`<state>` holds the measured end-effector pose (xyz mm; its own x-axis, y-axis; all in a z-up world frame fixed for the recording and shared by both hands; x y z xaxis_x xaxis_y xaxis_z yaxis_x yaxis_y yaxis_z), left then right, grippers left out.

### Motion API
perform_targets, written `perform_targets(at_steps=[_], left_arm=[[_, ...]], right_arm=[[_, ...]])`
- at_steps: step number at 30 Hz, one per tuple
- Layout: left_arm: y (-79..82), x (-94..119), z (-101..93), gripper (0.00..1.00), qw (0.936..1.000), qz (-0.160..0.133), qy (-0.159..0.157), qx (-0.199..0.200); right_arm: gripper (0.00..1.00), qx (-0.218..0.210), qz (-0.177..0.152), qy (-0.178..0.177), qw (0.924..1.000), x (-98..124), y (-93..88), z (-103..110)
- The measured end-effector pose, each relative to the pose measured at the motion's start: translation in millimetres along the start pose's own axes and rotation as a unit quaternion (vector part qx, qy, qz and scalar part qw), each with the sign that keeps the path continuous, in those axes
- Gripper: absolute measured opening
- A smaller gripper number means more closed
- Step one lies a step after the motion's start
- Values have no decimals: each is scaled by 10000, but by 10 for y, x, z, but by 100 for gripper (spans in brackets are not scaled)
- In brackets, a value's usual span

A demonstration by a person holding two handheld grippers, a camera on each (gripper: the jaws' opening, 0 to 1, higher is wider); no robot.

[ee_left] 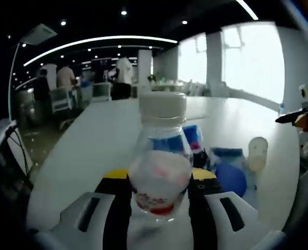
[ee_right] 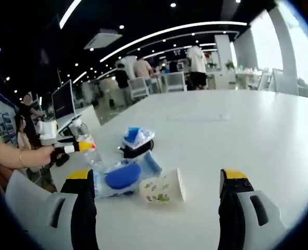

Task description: Arrange the tabletop items into an orderly group along one side of the table until the central work area is clear of visible clutter.

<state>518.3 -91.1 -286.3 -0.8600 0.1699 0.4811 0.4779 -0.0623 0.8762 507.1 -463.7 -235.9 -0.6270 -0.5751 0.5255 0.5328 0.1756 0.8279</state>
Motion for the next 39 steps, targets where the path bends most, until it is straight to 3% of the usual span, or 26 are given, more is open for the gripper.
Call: perform_targets(at_steps=[10,15,28,30,35,39], left_arm=[[169,-49,269,40,9956,-126,851,369],[270,-118,379,40,9923,-214,1094,543],[442,-353,504,40,9875,-217,1387,712],[433,-404,537,40,9856,-197,1373,969],[457,-506,547,40,9856,-186,1423,893],[493,-589,584,40,9853,-159,1501,803]], right_arm=[[98,-21,-108,-96,9999,-197,313,-44],[96,-106,-182,133,9997,-384,484,20],[95,47,-47,428,9991,-878,599,156],[95,70,14,447,9990,-962,602,162],[95,-69,92,496,9987,-1159,619,145],[94,71,222,394,9989,-1329,598,142]])
Point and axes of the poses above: the point that each gripper's makers call its tool centre point, and the gripper's own axes: x roughly backward along the fingers, z roughly to its left, y roughly out of its top, the point moved 6 cm from there along x, roughly backward along the fingers, and after that the axes turned 9 degrees about z, right-handed, at the moved point
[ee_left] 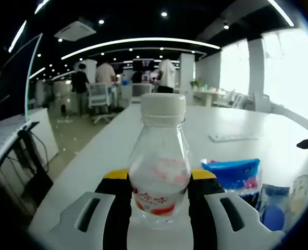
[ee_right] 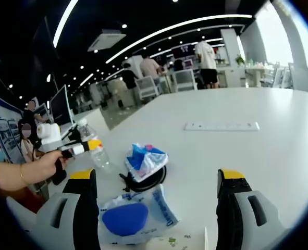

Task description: Arrange the tabletop items into an orderly group along one side of the table until the central work area is clear of visible clutter.

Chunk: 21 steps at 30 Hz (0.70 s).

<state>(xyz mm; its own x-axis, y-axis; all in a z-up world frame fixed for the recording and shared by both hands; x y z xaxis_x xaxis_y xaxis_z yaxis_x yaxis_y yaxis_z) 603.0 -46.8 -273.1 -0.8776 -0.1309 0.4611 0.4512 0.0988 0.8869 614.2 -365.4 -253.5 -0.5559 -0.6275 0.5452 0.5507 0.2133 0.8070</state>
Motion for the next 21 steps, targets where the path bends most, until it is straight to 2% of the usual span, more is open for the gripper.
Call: perform_targets(at_steps=[3,6,10,12,16,21], left_arm=[[19,-82,0,40,10000,-9,72,5],[34,-139,14,40,9999,-40,101,67],[66,-209,21,40,9998,-42,154,91],[74,-244,26,40,9995,-66,135,280],[83,-299,27,40,9996,-39,189,224],[87,-360,14,40,9993,-63,230,273]], right_arm=[[94,27,46,5,10000,-93,4,6],[92,300,99,-112,9994,-182,12,31],[90,315,139,-99,9994,-348,22,81],[89,373,146,-131,9991,-428,24,112],[89,249,146,52,9996,-581,27,197],[87,185,196,91,9996,-740,-1,261]])
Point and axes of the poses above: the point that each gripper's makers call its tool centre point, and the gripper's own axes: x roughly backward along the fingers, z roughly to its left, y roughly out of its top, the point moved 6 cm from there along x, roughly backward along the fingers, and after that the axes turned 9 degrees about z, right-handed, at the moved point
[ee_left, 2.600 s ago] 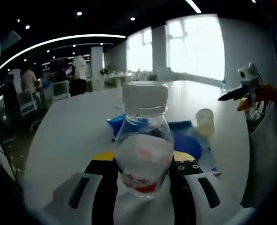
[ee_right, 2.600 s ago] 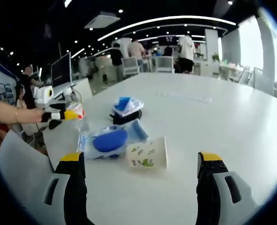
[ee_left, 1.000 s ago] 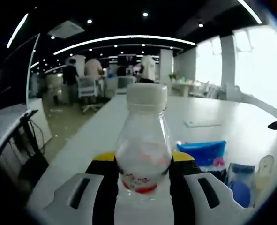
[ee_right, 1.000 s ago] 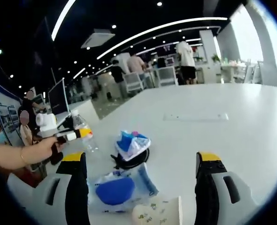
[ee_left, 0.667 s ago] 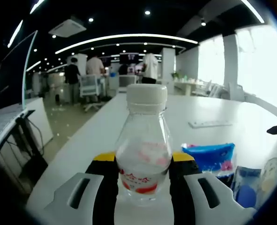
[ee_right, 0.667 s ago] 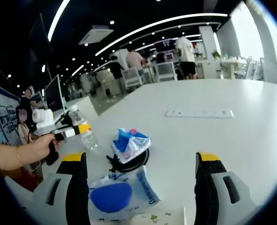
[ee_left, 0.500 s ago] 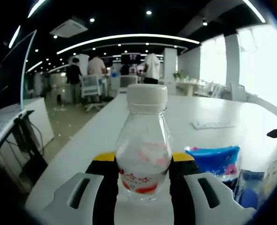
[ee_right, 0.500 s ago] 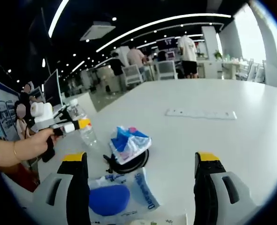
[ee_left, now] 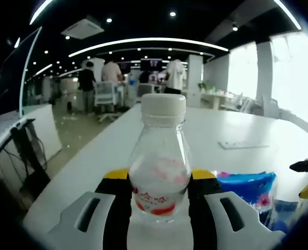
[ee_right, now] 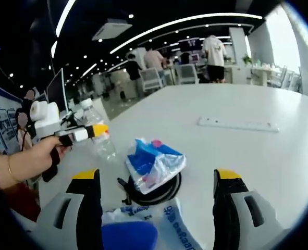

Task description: Arrange the tabletop items into an orderly group along one side of the table until the central work area is clear of visible clutter.

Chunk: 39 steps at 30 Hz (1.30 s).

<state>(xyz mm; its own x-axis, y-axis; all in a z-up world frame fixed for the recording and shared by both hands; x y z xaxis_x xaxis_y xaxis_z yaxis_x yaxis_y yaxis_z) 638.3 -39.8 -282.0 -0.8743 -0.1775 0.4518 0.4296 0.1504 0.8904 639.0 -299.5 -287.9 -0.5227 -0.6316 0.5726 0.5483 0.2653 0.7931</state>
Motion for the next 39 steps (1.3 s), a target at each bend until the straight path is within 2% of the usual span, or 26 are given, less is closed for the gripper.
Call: perform_targets(at_steps=[3,9,11,13,16,20,25,28,31,37,39], left_arm=[[9,-23,-9,39,10000,-61,73,23],[10,-31,5,39,9996,-86,263,69],[8,-32,-13,39,9995,-89,288,66],[-3,-22,-7,39,9986,-74,469,212],[-7,-28,-57,40,9987,-83,489,64],[-13,-24,-58,40,9983,-105,551,127],[-16,-21,-63,40,9976,-111,661,190],[-17,-23,-66,40,9975,-130,677,150],[-15,-26,-69,41,9978,-146,639,76],[26,-1,-50,42,9982,-225,528,-152],[61,19,-49,43,9979,-322,499,-262]], right_arm=[[81,-39,-123,-3,9999,-69,15,36],[71,-86,-55,-135,9999,-210,-42,51],[68,-144,-45,-242,9996,-247,-58,42],[63,-194,-44,-303,9993,-269,-67,40],[54,-214,-69,-436,9988,-300,-69,33],[49,-266,-73,-591,9979,-327,-75,17],[35,-335,187,-809,9960,-379,-172,-18],[30,-301,267,-796,9960,-408,-199,-9],[18,-290,326,-762,9961,-422,-216,-9],[13,-336,228,-825,9958,-411,-157,-24],[8,-407,232,-833,9954,-406,-144,-39]])
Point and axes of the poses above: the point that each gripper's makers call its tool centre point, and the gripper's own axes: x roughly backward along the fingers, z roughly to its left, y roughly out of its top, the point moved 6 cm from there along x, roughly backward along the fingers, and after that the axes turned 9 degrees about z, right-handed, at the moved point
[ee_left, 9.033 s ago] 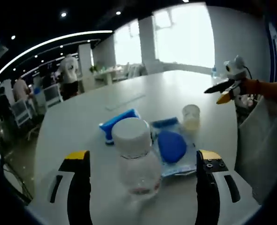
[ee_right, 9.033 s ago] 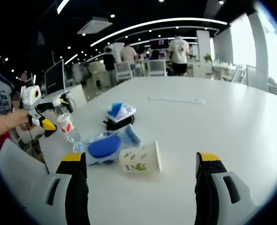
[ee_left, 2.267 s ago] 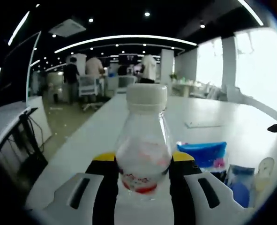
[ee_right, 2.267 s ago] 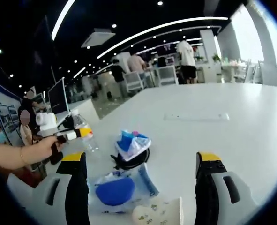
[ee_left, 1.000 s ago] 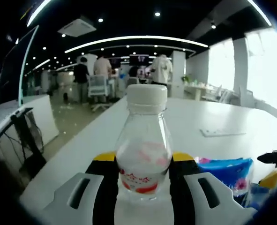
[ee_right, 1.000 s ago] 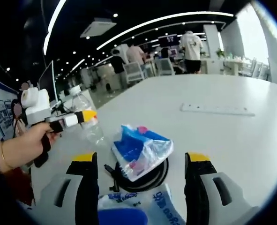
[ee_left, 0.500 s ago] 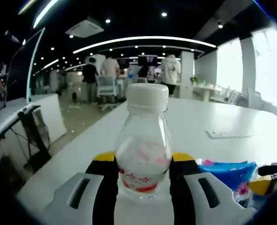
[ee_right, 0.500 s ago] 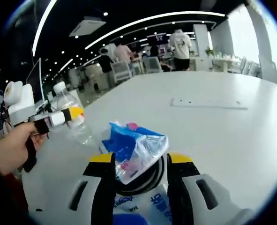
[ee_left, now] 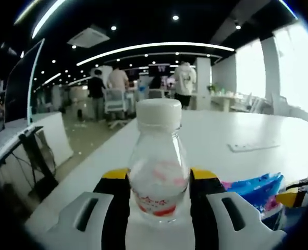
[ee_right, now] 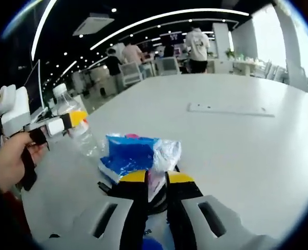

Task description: Arrange the tabletop items into an orderly group along one side of the table until the central work area is clear of visible clutter.

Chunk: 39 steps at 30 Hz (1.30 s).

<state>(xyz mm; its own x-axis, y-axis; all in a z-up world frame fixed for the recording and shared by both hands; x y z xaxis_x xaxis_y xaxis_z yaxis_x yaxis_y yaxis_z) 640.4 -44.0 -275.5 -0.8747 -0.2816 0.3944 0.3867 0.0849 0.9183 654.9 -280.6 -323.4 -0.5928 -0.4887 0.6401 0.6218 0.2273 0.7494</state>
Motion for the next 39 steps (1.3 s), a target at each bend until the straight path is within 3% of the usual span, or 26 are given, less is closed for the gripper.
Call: perform_targets(at_steps=[8,17,30,39], left_arm=[[114,80,15,57,9995,-213,-35,-222],[-48,148,52,70,9992,341,-185,-44],[-74,300,-12,97,9978,419,-476,-173],[-106,428,-33,99,9958,504,-680,-336]], right_arm=[[2,-318,41,-16,9995,16,51,-22],[1,-573,96,64,9983,95,83,-48],[1,-841,7,-51,9964,294,193,-214],[1,-908,-48,61,9958,417,257,-308]])
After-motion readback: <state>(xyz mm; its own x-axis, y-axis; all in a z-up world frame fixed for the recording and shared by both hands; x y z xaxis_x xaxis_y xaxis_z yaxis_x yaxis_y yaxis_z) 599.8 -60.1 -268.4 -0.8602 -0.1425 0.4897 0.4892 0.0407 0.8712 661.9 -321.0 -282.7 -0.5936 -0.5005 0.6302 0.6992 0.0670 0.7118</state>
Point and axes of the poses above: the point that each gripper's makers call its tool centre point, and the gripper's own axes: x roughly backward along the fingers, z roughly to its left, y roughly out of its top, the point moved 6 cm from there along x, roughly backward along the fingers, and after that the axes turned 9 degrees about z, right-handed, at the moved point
